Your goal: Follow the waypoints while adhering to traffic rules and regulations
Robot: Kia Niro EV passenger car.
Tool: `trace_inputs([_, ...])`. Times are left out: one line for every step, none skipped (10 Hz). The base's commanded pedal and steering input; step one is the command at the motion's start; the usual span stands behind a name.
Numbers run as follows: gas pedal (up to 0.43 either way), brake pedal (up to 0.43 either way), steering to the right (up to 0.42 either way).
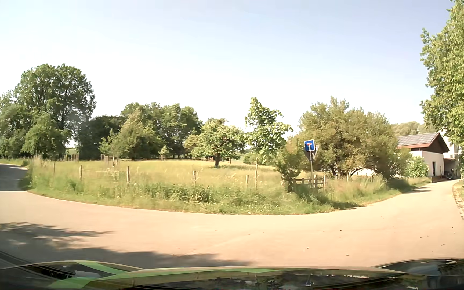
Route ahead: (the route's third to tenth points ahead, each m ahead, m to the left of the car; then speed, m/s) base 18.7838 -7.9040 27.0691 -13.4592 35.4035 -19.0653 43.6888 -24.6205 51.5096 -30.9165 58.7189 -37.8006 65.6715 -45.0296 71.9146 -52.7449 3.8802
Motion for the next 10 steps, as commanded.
trace_inputs([0.150, 0.000, 0.355])
trace_inputs([0.150, 0.000, 0.360])
trace_inputs([0.150, 0.000, 0.365])
trace_inputs([0.150, 0.000, 0.367])
trace_inputs([0.150, 0.000, 0.367])
trace_inputs([0.150, 0.000, 0.366])
trace_inputs([0.150, 0.000, 0.363])
trace_inputs([0.150, 0.000, 0.356])
trace_inputs([0.150, 0.000, 0.340])
trace_inputs([0.150, 0.000, 0.320])
